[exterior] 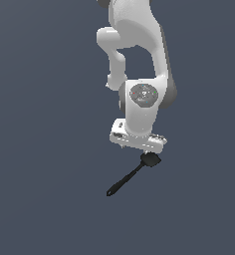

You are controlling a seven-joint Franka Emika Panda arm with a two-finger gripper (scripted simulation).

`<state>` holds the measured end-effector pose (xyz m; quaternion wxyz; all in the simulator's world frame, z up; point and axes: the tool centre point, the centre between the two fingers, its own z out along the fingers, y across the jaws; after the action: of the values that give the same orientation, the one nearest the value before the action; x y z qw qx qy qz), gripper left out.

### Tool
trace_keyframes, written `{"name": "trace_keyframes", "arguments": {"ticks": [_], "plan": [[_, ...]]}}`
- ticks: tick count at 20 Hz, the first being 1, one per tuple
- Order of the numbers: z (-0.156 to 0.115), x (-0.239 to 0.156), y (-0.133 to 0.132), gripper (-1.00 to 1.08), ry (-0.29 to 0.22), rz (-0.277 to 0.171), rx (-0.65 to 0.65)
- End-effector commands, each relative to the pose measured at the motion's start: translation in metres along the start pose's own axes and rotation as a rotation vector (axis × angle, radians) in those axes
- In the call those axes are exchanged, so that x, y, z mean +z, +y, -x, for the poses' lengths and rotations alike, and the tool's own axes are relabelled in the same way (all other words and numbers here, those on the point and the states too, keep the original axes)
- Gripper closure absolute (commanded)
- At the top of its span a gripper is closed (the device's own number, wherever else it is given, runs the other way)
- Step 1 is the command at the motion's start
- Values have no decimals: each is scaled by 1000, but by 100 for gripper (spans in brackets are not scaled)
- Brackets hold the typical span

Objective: Pick up the object and move it to a goal position.

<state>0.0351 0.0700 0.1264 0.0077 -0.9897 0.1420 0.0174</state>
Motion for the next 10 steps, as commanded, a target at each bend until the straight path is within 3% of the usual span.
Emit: {"name": "trace_keyframes", "arguments": {"ticks": [1,10], "plan": [[-9,6,-3,-92,4,0,69],[-37,30,-16,-92,18,0,310]]}}
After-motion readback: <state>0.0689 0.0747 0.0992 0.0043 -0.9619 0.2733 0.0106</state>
